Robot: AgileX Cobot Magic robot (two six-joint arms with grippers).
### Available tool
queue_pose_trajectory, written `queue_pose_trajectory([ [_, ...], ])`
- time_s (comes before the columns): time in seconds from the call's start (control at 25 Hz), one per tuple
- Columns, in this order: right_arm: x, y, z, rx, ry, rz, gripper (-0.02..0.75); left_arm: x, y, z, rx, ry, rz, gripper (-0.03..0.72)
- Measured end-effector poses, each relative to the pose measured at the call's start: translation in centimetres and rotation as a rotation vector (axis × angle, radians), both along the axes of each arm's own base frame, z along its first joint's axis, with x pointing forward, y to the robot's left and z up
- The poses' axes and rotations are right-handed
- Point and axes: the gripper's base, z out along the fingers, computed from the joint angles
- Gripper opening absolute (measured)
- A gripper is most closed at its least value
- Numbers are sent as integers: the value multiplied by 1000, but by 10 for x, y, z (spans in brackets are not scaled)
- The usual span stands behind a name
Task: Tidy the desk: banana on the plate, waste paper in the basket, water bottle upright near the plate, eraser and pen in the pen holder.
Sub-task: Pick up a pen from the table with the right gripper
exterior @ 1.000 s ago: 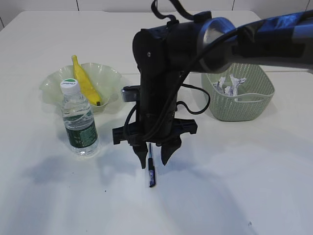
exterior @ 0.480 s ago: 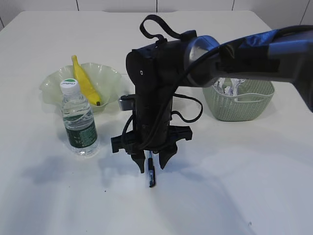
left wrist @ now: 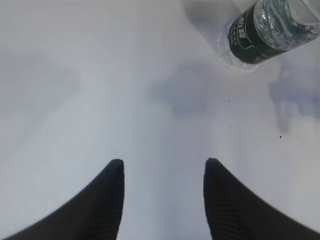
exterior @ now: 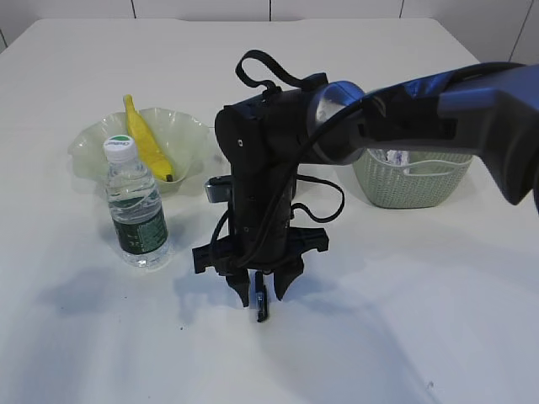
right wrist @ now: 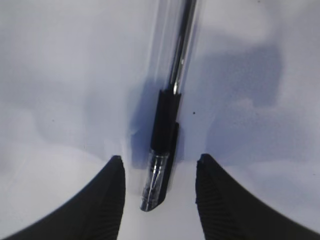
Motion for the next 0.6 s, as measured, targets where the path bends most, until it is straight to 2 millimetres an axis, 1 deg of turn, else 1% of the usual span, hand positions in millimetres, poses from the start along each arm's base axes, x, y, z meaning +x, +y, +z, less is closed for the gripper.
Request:
queue_pose_trajectory([
  [0.16, 0, 0, 0, 1, -2, -1, 349, 0, 0, 0, 0, 0, 0, 359],
  [0.4, -1, -1, -10, -27, 36, 0, 350, 0, 0, 0, 0, 0, 0, 359],
  [0.6, -2, -1, -12, -32, 42, 0, 349, 0, 0, 0, 2, 0, 0, 359],
])
